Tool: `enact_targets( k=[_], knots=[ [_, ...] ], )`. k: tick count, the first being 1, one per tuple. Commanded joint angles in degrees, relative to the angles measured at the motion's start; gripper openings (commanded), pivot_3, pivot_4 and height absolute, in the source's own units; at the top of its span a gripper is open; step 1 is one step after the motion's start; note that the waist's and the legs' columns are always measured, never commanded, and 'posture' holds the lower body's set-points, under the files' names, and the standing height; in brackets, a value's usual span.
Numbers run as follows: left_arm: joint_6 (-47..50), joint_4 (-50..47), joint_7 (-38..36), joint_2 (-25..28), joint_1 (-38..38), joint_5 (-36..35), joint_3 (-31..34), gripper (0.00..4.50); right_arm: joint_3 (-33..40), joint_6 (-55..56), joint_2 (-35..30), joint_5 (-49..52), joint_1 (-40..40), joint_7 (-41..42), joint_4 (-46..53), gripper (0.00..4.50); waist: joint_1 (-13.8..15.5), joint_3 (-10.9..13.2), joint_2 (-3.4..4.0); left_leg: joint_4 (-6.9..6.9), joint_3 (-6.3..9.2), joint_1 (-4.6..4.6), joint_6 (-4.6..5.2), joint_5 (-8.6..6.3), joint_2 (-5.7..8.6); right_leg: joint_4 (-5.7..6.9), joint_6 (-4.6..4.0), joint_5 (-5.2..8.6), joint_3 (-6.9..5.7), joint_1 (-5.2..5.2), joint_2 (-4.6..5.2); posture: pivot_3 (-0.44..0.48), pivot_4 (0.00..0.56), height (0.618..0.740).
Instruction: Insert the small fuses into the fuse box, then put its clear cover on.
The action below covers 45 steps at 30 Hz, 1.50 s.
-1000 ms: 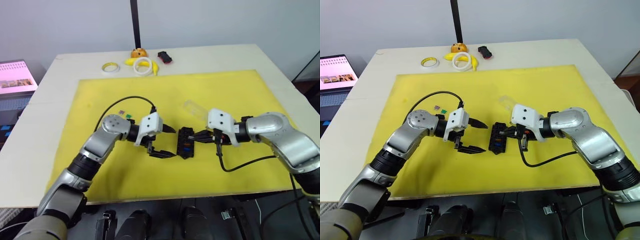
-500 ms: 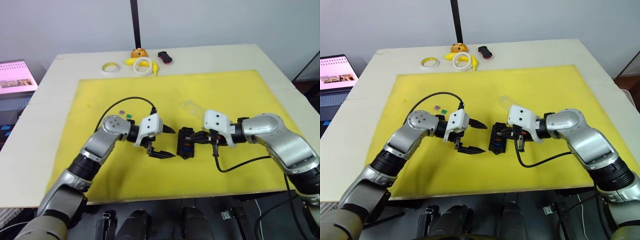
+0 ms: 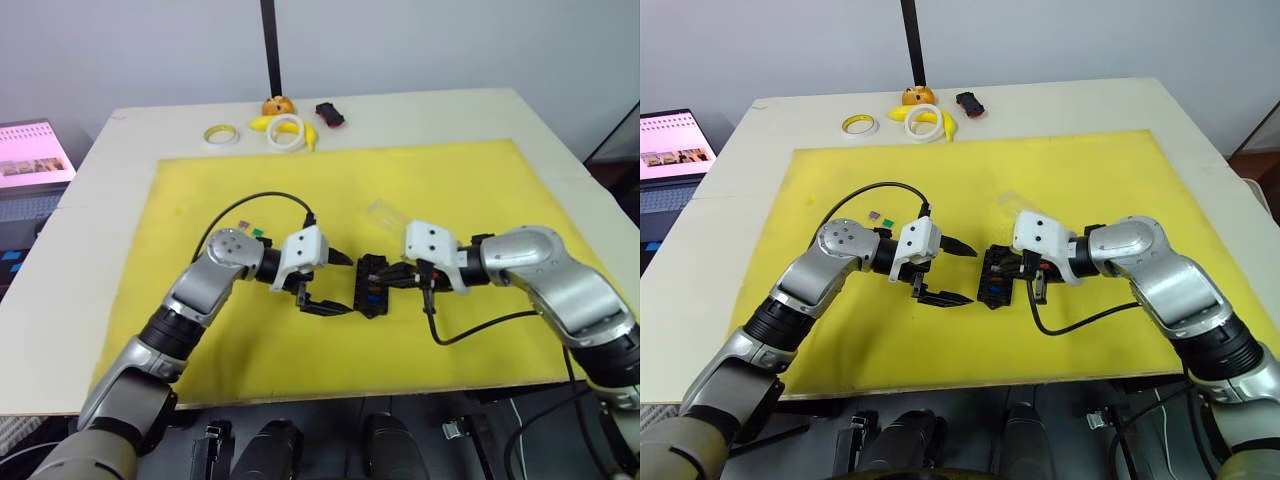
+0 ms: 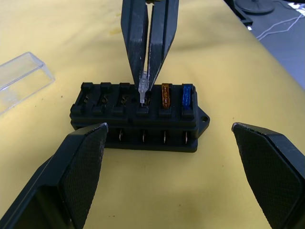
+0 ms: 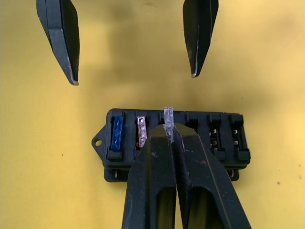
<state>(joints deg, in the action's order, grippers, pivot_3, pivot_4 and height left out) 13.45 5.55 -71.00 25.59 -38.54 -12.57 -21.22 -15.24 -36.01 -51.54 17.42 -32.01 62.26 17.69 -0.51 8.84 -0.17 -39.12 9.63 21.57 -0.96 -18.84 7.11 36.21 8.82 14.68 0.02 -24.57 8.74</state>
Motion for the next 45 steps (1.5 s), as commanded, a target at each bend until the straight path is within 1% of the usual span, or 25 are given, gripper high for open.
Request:
enact_targets(
  k=[1, 8, 19, 29, 45],
  knots=[
    [-0.78, -1.14, -0.02, -0.15, -0.52, 0.16, 0.83, 4.41, 0.55, 0.45, -0.2, -1.1, -0.64, 0.41, 1.45, 0.0, 0.01, 0.0, 0.0, 0.0, 0.0, 0.0, 0.0, 0.0, 0.0, 0.0, 0.0, 0.0, 0.0, 0.0, 0.0, 0.0, 0.15, 0.74],
    [-0.31, -1.38, 0.41, -0.91, -0.68, 0.36, 0.88, 4.41, -0.21, 1.48, -0.13, -3.3, 0.08, 0.96, 0.7, 0.0, 0.03, 0.0, 0.0, 0.0, 0.0, 0.0, 0.0, 0.0, 0.0, 0.0, 0.0, 0.0, 0.0, 0.0, 0.0, 0.0, 0.15, 0.74],
    [-1.03, 0.26, 0.23, -1.39, -1.49, 1.25, 0.82, 4.41, 0.41, 0.11, 0.58, -2.93, -1.12, 2.56, 1.22, 0.0, -0.03, 0.0, 0.0, -0.01, 0.0, 0.0, 0.0, 0.0, 0.0, 0.0, 0.0, 0.0, 0.0, 0.0, 0.0, 0.0, 0.15, 0.74],
    [-1.45, -0.84, 0.5, -1.58, -0.18, 1.47, 0.53, 4.41, -1.22, 1.19, 1.1, -6.52, 0.14, 1.42, 0.99, 0.0, -0.01, 0.0, 0.0, -0.01, 0.0, 0.0, 0.0, 0.0, 0.0, 0.01, 0.0, 0.0, 0.0, 0.0, 0.0, 0.0, 0.15, 0.74],
    [-1.37, -0.21, 1.16, -2.71, -0.63, 1.89, 0.59, 4.41, -1.56, 1.41, 0.81, -7.24, -0.42, 2.48, 0.3, 0.0, -0.03, 0.0, 0.0, -0.02, 0.0, -0.01, 0.0, 0.0, 0.0, 0.02, 0.0, 0.0, 0.0, 0.01, 0.0, 0.0, 0.15, 0.74]
  ],
)
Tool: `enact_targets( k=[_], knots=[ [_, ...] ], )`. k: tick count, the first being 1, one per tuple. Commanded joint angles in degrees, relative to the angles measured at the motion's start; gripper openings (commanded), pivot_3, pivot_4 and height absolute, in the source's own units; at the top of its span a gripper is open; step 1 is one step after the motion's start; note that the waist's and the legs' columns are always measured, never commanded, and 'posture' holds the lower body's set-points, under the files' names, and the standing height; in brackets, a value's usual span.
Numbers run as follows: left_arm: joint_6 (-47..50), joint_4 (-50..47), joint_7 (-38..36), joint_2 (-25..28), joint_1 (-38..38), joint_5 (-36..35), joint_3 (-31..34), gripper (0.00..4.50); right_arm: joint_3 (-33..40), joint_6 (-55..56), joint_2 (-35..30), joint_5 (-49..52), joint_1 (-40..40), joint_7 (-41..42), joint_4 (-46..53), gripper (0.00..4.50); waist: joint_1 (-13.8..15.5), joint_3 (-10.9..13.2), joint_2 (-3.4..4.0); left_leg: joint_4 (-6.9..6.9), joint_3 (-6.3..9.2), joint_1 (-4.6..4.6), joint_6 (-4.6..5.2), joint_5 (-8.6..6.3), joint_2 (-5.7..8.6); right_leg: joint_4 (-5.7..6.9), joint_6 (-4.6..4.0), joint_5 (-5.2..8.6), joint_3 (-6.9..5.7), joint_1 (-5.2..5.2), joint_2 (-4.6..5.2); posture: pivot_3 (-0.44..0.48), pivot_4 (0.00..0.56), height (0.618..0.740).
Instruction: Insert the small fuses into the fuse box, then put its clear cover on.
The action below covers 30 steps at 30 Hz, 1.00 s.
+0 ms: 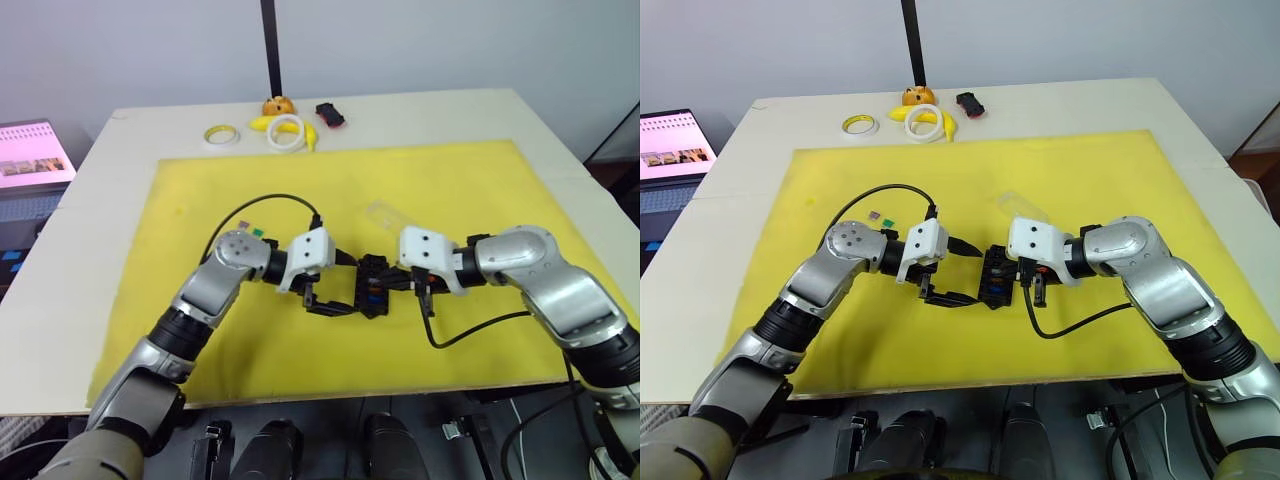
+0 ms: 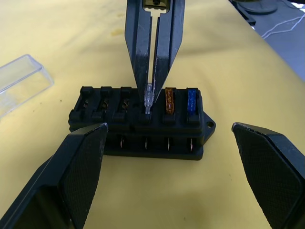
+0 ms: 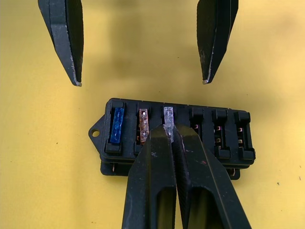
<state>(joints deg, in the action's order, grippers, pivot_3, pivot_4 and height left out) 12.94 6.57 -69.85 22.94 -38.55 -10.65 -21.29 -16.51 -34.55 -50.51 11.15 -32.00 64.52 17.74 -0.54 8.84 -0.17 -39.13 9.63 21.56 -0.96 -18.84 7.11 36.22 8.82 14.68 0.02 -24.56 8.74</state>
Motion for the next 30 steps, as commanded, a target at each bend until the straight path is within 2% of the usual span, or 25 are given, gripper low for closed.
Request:
enact_targets(
  k=[1, 9, 12, 20, 30],
  knots=[
    [-0.82, -1.24, 0.0, -0.05, -0.61, -0.03, 0.67, 4.41, -0.33, -0.08, -0.17, -1.03, -0.47, 0.23, 0.27, 0.0, 0.02, 0.0, 0.0, 0.0, 0.0, 0.0, 0.0, 0.0, 0.0, 0.0, 0.0, 0.0, 0.0, 0.0, 0.0, 0.0, 0.15, 0.74],
    [-1.08, -0.79, -0.25, 0.09, -0.71, 0.01, 0.76, 4.41, 0.92, -1.25, -0.36, 0.06, -0.66, 0.41, 1.55, 0.0, 0.03, 0.0, 0.0, 0.0, 0.0, 0.0, 0.0, 0.0, 0.0, 0.0, 0.0, 0.0, 0.0, 0.01, 0.0, 0.0, 0.15, 0.74],
    [-1.4, 0.07, -0.31, 0.19, -0.99, 0.07, 1.02, 4.5, 1.26, -1.56, -0.57, 0.26, -0.58, 0.5, 2.03, 1.0, 0.04, 0.0, 0.0, 0.0, 0.0, 0.0, 0.0, 0.0, 0.0, 0.0, 0.0, 0.0, 0.0, 0.01, 0.0, 0.0, 0.15, 0.74],
    [-1.54, -0.31, -0.8, 0.53, -0.43, -0.2, 0.87, 4.5, 2.64, -2.38, -0.59, 1.13, -0.44, 0.26, 2.82, 1.0, 0.01, 0.0, 0.0, 0.0, 0.0, 0.0, 0.0, 0.0, 0.0, 0.0, 0.0, 0.0, 0.0, 0.0, 0.0, 0.0, 0.15, 0.74],
    [-1.75, 0.56, -1.18, 0.43, -1.1, -0.25, 1.07, 4.5, 7.97, -8.2, 0.27, 8.37, -2.92, 0.46, 4.82, 1.0, 0.07, 0.0, 0.0, 0.0, 0.0, 0.0, 0.0, 0.0, 0.0, 0.0, 0.0, 0.0, 0.0, 0.0, 0.0, 0.0, 0.15, 0.74]
  ],
)
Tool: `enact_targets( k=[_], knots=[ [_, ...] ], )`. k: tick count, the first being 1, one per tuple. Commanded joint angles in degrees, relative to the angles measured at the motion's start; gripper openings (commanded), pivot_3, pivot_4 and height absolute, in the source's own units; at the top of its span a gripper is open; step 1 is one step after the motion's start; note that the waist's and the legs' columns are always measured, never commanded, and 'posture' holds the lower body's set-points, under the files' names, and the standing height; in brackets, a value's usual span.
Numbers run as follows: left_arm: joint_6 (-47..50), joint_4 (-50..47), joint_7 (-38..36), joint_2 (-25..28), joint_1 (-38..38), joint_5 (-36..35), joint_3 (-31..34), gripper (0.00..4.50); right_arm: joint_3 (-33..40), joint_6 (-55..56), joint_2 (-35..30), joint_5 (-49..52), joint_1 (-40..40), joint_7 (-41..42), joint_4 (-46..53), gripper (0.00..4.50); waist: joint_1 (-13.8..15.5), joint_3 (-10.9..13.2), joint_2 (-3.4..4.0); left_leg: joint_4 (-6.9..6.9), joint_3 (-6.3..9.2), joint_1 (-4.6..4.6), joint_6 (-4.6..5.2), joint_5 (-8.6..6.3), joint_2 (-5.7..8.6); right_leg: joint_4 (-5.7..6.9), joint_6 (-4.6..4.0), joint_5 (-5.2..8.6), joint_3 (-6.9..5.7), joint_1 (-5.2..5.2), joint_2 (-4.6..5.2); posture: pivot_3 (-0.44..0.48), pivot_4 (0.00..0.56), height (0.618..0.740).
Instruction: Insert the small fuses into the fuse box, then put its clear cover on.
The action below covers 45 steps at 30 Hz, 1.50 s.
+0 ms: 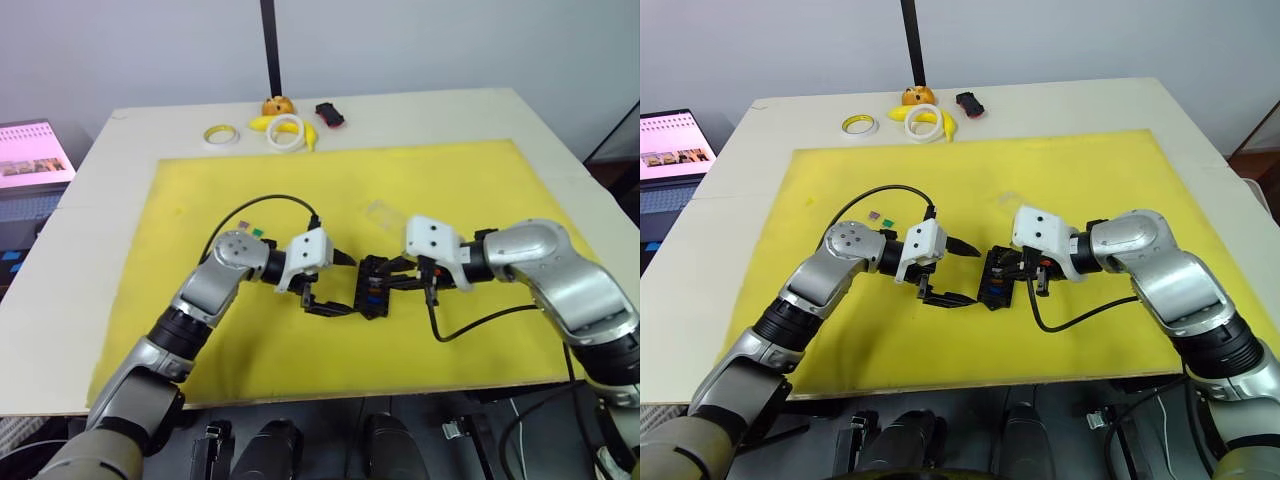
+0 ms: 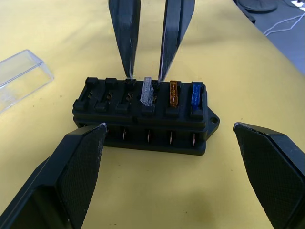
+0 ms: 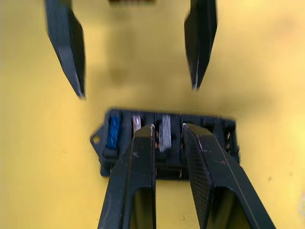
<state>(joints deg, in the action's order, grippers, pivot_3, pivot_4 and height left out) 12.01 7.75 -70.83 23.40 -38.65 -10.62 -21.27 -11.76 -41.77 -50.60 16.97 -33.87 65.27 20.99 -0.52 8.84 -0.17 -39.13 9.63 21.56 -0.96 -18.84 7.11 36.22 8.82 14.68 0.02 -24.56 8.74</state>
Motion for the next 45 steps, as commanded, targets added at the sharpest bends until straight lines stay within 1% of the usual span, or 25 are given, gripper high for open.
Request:
enact_targets(
  k=[1, 3, 6, 7, 13, 17, 26, 45],
  knots=[
    [-0.9, -0.56, -0.28, -0.04, -1.03, -0.29, 1.07, 4.5, 4.02, -1.35, 0.96, 3.34, -0.79, -0.94, 1.27, 1.0, 0.09, 0.0, 0.0, 0.0, 0.0, 0.0, 0.0, 0.0, 0.0, 0.0, 0.0, 0.0, 0.0, 0.0, 0.0, 0.0, 0.15, 0.74],
    [-1.07, -0.37, -0.35, -0.11, -1.16, -0.26, 1.07, 4.5, 5.95, -1.26, 2.76, 5.07, 0.51, -2.43, 0.24, 1.0, 0.05, 0.0, 0.0, 0.0, 0.0, 0.0, 0.0, 0.0, 0.0, 0.0, 0.0, 0.0, 0.0, 0.0, 0.01, 0.0, 0.15, 0.74],
    [-1.19, -0.2, -0.3, -0.23, -1.28, -0.22, 1.1, 4.5, 7.57, 0.65, 4.41, 6.16, 3.72, -3.39, -0.51, 0.19, 0.12, 0.0, 0.0, 0.0, 0.01, 0.0, 0.0, 0.0, 0.0, 0.01, 0.0, 0.0, 0.0, 0.0, 0.0, 0.0, 0.15, 0.74],
    [-1.19, -0.21, -0.27, -0.28, -1.3, -0.2, 1.08, 4.5, 7.91, 1.24, 4.82, 6.3, 4.74, -3.62, -0.64, 0.09, 0.13, 0.0, 0.0, 0.0, 0.02, 0.0, 0.0, 0.0, 0.01, 0.01, 0.0, 0.0, -0.01, 0.01, 0.01, 0.0, 0.15, 0.74],
    [-1.43, -0.34, -0.11, -0.45, -1.31, 0.07, 0.86, 4.5, 8.49, 4.31, 7.25, 6.05, 8.4, -6.47, -2.74, 0.09, -0.09, 0.0, 0.0, 0.0, 0.01, -0.02, 0.0, 0.0, 0.0, 0.02, 0.0, 0.0, -0.01, 0.0, 0.01, 0.0, 0.15, 0.74],
    [-1.27, -0.37, -0.06, -0.54, -1.55, 0.14, 0.87, 4.5, 8.04, 5.3, 7.42, 5.7, 9.74, -7.31, -3.48, 0.09, -0.01, 0.0, 0.0, -0.01, 0.01, -0.01, 0.0, 0.0, 0.01, 0.02, 0.0, 0.0, -0.01, 0.0, 0.02, 0.0, 0.15, 0.74],
    [-1.13, -0.23, -0.26, -0.42, -1.99, 0.23, 0.88, 4.5, 7.03, 6.74, 6.65, 4.89, 10.51, -7.21, -4.99, 0.09, -0.04, 0.0, 0.0, -0.01, 0.01, -0.02, 0.0, 0.0, 0.01, 0.02, 0.0, 0.0, -0.01, 0.01, 0.01, 0.0, 0.15, 0.74],
    [-0.91, -0.19, -0.12, -0.69, -2.34, 0.12, 0.73, 4.5, 6.06, 6.05, 6.36, 4.32, 12.15, -7.51, -3.13, 0.09, -0.04, 0.0, 0.0, -0.01, 0.01, -0.02, 0.0, 0.0, 0.01, 0.02, 0.0, 0.0, -0.01, 0.01, 0.01, 0.0, 0.15, 0.74]
  ],
)
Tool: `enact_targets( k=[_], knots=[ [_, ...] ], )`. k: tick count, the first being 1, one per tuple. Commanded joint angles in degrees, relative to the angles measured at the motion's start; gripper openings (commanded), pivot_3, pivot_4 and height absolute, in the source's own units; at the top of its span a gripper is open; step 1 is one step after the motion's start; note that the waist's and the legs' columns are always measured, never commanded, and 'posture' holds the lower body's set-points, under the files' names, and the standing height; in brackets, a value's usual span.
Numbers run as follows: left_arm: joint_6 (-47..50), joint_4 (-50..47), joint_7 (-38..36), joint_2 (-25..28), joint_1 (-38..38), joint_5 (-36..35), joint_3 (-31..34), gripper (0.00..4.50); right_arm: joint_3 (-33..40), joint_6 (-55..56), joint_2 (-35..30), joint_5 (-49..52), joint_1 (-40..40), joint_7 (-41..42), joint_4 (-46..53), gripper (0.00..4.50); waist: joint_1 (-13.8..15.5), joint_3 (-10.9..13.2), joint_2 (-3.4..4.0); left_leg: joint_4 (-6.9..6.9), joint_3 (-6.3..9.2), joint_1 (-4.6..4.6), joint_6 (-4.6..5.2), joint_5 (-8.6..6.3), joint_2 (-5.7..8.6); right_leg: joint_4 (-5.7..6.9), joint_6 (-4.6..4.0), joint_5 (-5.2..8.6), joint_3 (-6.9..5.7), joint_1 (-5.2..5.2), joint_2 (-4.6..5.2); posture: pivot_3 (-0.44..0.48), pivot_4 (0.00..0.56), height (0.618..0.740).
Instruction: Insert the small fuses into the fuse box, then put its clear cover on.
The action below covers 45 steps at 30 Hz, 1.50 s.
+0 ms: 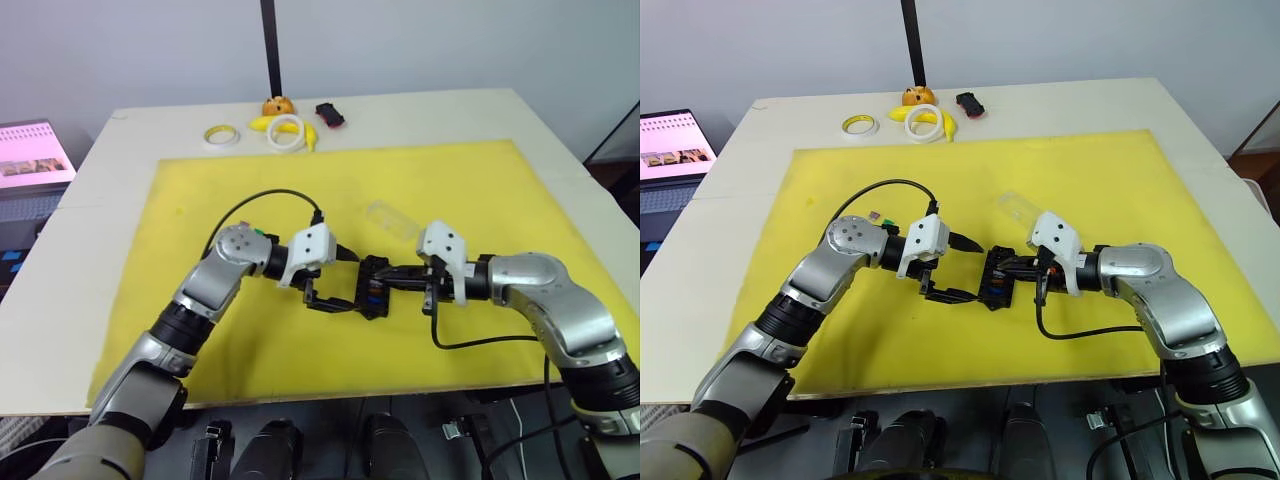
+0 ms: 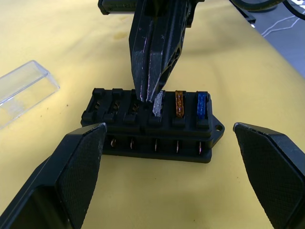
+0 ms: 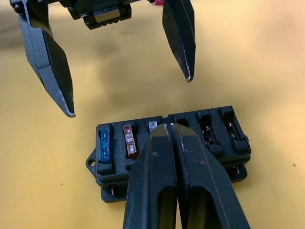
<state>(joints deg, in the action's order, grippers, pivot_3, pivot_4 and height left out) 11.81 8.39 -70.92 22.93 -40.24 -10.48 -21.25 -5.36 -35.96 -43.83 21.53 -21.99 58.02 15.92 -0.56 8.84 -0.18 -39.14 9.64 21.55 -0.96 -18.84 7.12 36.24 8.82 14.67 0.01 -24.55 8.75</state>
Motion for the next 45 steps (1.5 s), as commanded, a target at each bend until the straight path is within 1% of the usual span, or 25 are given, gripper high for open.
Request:
enact_targets(
  k=[1, 10, 22, 29, 32, 36, 40, 41, 44, 45],
  knots=[
    [-0.67, -0.86, 0.01, -0.27, -0.72, -0.03, 0.69, 4.5, -0.68, 0.54, -0.41, -0.66, 0.38, -0.35, 1.85, 0.09, 0.0, 0.0, 0.0, 0.0, 0.0, 0.0, 0.0, 0.0, 0.0, 0.0, 0.0, 0.0, 0.0, 0.0, 0.0, 0.0, 0.15, 0.74],
    [-0.61, -0.65, 0.05, -0.47, -0.71, 0.16, 0.63, 4.5, -1.75, 1.62, -0.87, -2.23, 1.33, -0.4, 3.02, 0.09, -0.04, 0.0, 0.0, 0.0, 0.0, -0.01, 0.0, 0.0, -0.01, 0.0, 0.0, 0.0, 0.0, 0.0, -0.01, 0.0, 0.15, 0.74],
    [-1.18, 0.17, -0.15, -0.75, -0.98, 0.34, 0.56, 4.5, -1.18, -0.62, -1.84, -1.63, 1.51, -1.01, 4.38, 0.09, 0.04, 0.0, 0.0, 0.0, 0.0, -0.02, 0.0, 0.0, 0.0, 0.0, 0.0, 0.0, 0.0, 0.02, 0.0, 0.0, 0.15, 0.74],
    [-1.81, 0.12, 0.02, -1.0, -0.46, 0.69, 0.45, 4.5, -3.08, -2.9, -2.21, -2.09, 2.13, -1.72, 5.55, 0.09, 0.08, -0.01, 0.0, 0.0, 0.01, -0.03, 0.0, 0.0, 0.0, 0.0, 0.0, 0.0, 0.0, 0.03, -0.01, 0.0, 0.15, 0.74],
    [-1.97, 0.32, 0.18, -1.18, -0.4, 0.86, 0.46, 4.5, -2.6, -3.1, -1.95, -1.87, 1.72, -2.21, 5.47, 0.09, 0.07, -0.01, -0.01, 0.0, 0.0, -0.03, 0.0, 0.0, 0.0, 0.0, 0.0, 0.0, 0.0, 0.04, 0.0, 0.0, 0.15, 0.74],
    [-0.03, -1.11, 0.84, -0.26, 0.69, -0.09, 2.07, 4.5, 2.5, -4.47, -1.69, 1.78, 0.57, -3.16, 7.36, 0.09, 0.06, -0.01, -0.01, 0.0, 0.0, -0.04, 0.0, 0.0, 0.0, 0.0, 0.0, 0.0, 0.0, 0.05, 0.0, 0.0, 0.15, 0.74],
    [8.7, -8.16, 2.64, 3.65, 6.08, -5.57, 7.87, 4.5, 12.16, -9.74, -3.18, 8.64, 0.8, -4.7, 11.04, 0.09, -0.17, -0.01, -0.01, 0.04, 0.01, -0.02, 0.0, 0.0, -0.02, 0.01, 0.0, 0.0, 0.01, -0.02, 0.0, 0.0, 0.15, 0.74],
    [10.57, -9.6, 3.15, 4.24, 7.04, -6.66, 8.83, 4.5, 13.58, -10.6, -3.55, 9.68, 1.11, -4.93, 11.55, 0.09, -0.16, -0.01, 0.0, 0.04, 0.01, -0.02, 0.0, 0.0, -0.03, 0.02, 0.0, 0.0, 0.01, -0.02, -0.02, 0.0, 0.15, 0.74],
    [24.92, -16.63, 6.89, 9.28, 14.26, -15.76, 19.33, 4.5, 23.06, -14.34, -5.5, 12.02, 3.85, -7.25, 10.24, 0.09, -0.05, -0.01, -0.01, 0.03, 0.02, -0.03, 0.0, 0.0, -0.04, 0.02, 0.0, 0.0, 0.02, -0.01, -0.02, 0.0, 0.15, 0.74],
    [29.22, -18.34, 8.04, 11.29, 16.63, -18.44, 22.97, 4.5, 25.6, -14.88, -6.23, 12.03, 5.21, -7.9, 9.48, 0.34, -0.06, -0.01, 0.0, 0.04, 0.03, -0.02, 0.01, 0.0, -0.04, 0.02, 0.0, 0.0, 0.02, 0.0, -0.02, 0.0, 0.15, 0.74]
  ],
)
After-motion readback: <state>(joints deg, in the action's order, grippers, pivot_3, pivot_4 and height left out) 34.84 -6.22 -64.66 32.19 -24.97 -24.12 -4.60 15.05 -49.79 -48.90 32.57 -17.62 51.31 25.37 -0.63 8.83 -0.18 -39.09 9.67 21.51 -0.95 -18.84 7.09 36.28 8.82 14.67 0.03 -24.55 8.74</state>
